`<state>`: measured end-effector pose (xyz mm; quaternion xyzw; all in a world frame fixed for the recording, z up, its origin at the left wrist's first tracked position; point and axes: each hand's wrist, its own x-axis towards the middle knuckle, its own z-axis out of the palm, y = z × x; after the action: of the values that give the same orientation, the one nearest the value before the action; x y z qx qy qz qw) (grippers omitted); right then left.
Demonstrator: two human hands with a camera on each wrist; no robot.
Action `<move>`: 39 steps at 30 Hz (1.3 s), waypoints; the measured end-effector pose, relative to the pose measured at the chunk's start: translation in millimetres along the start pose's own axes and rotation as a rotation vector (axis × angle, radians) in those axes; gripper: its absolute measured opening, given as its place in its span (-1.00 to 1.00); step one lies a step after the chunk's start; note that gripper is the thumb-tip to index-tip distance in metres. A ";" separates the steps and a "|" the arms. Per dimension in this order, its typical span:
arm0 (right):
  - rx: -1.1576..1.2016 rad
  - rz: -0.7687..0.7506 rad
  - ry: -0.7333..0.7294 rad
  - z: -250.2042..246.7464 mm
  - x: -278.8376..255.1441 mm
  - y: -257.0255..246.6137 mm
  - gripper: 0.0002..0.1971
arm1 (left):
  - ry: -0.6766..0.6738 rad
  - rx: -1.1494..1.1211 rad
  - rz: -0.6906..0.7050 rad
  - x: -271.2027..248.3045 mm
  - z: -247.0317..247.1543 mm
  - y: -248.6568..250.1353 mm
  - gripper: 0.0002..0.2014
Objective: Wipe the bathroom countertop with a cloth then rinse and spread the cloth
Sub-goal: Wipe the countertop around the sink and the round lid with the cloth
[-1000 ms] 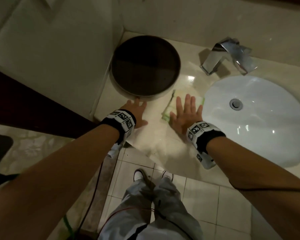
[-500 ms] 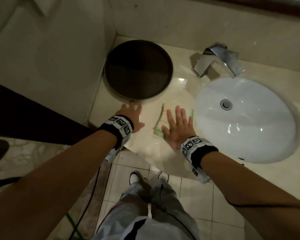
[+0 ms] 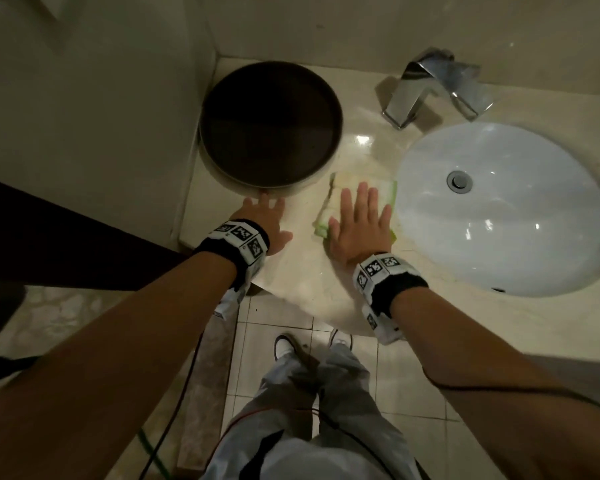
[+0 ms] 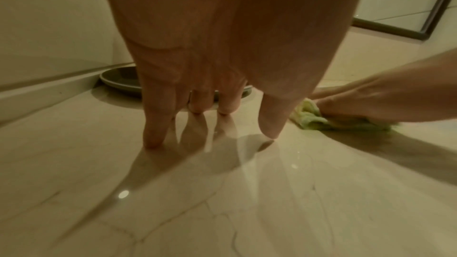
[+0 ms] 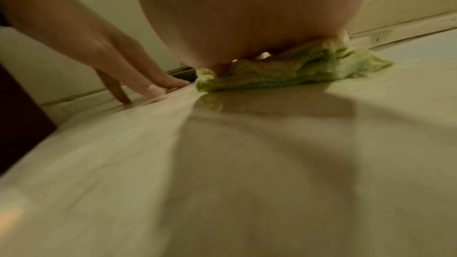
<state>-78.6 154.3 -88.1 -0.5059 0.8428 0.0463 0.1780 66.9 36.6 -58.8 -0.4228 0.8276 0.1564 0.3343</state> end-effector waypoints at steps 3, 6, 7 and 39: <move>-0.005 -0.051 -0.022 6.9 -24.6 -6.6 -0.35 | 0.029 0.005 0.011 -1.7 1.7 -0.5 -0.21; -0.033 -0.114 -0.058 12.3 -47.2 -15.9 -0.33 | 0.057 0.010 0.031 -7.3 2.9 -6.3 -0.23; -0.045 -0.138 -0.061 13.9 -51.9 -17.3 -0.33 | 0.064 0.005 0.045 -8.8 2.8 -9.3 -0.24; -0.017 -0.305 -0.161 22.8 -61.6 -65.1 -0.35 | -0.033 -0.088 0.032 -35.8 18.9 -57.4 -0.17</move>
<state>9.9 180.1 -81.4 -0.6241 0.7388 0.0659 0.2456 136.0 34.1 -46.7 -0.4212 0.8211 0.2047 0.3264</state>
